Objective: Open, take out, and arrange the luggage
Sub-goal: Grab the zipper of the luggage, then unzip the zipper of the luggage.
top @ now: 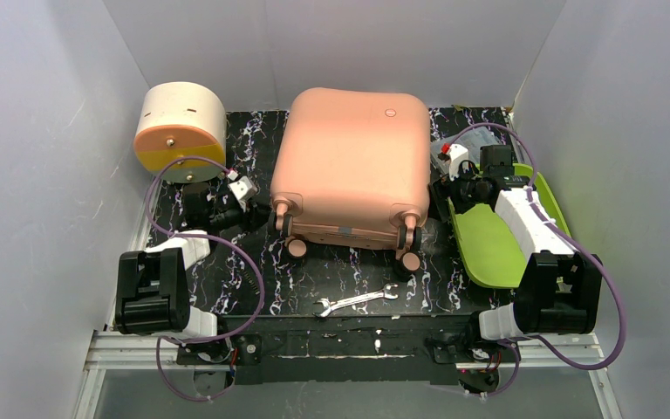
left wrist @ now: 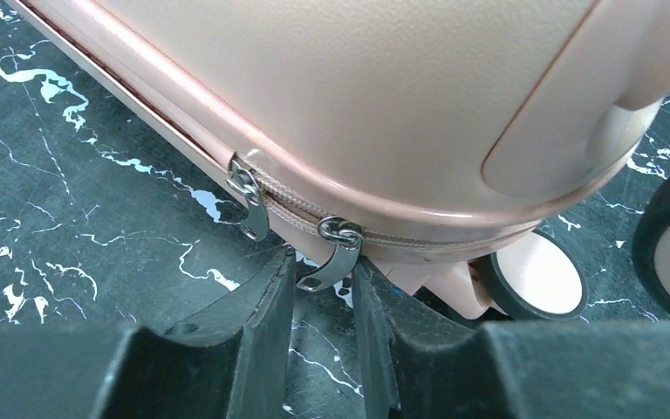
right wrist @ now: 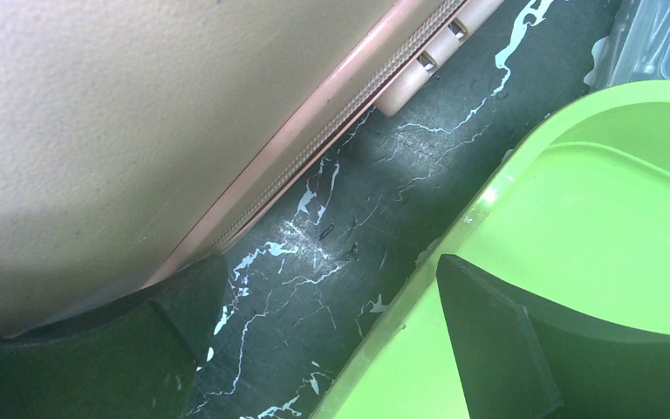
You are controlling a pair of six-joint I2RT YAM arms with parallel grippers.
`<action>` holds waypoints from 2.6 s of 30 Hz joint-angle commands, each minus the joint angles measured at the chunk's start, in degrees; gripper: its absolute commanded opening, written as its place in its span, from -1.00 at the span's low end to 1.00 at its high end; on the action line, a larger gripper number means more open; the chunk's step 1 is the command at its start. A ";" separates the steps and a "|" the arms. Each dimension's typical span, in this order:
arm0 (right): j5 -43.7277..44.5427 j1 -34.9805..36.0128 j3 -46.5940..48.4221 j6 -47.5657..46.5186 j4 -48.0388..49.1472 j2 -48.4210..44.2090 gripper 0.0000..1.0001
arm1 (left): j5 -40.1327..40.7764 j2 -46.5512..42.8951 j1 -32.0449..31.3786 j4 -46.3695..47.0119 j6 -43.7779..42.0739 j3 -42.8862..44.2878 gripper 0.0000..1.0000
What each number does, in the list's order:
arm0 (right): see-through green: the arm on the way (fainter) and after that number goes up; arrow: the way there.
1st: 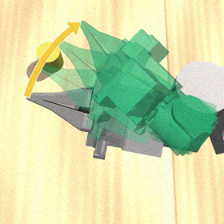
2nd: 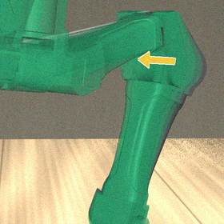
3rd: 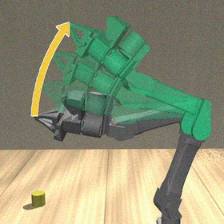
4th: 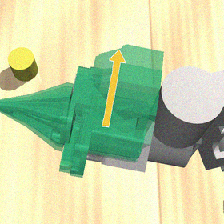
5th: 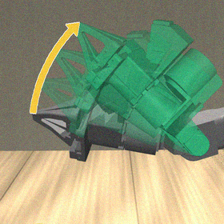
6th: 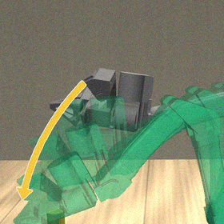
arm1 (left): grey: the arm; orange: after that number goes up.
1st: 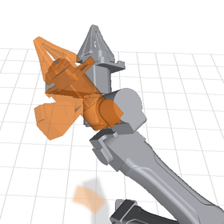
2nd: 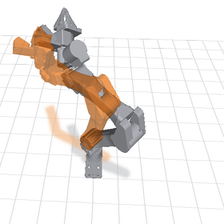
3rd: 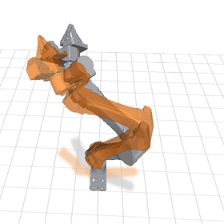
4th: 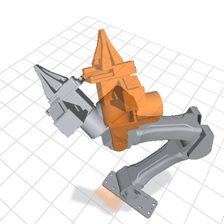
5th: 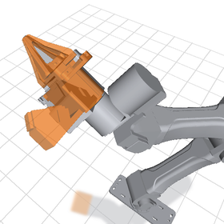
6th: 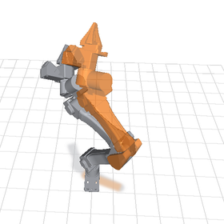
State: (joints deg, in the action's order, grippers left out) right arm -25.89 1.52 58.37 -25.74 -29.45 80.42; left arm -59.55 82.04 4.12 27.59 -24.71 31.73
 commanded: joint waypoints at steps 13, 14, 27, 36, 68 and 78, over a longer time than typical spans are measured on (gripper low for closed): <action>-4.56 1.78 -0.16 -0.54 0.27 0.20 1.00 | -3.81 -3.21 -1.04 0.89 -0.92 0.27 -1.00; -4.53 1.77 -0.17 -0.54 0.26 0.19 1.00 | -3.40 -3.66 -1.04 0.88 -0.54 0.05 -1.00; -6.35 1.90 0.62 1.09 0.36 1.11 1.00 | -0.32 -18.48 -2.23 -2.23 -9.08 -10.42 -1.00; -9.23 2.71 1.52 5.02 1.78 2.06 1.00 | 2.53 -23.42 -9.70 -6.77 -19.52 -14.46 -1.00; -10.17 9.37 3.25 -6.25 -14.93 -1.50 1.00 | 8.55 -34.39 -13.00 -17.35 -26.05 -20.40 -1.00; -9.40 12.37 -3.73 -15.01 -19.07 -12.94 1.00 | -4.34 -33.59 -12.82 -60.56 -65.27 -12.81 -1.00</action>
State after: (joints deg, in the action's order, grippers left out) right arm -31.14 12.21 55.51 -38.44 -46.11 69.28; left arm -46.17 47.94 -5.89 -1.69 -71.72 21.17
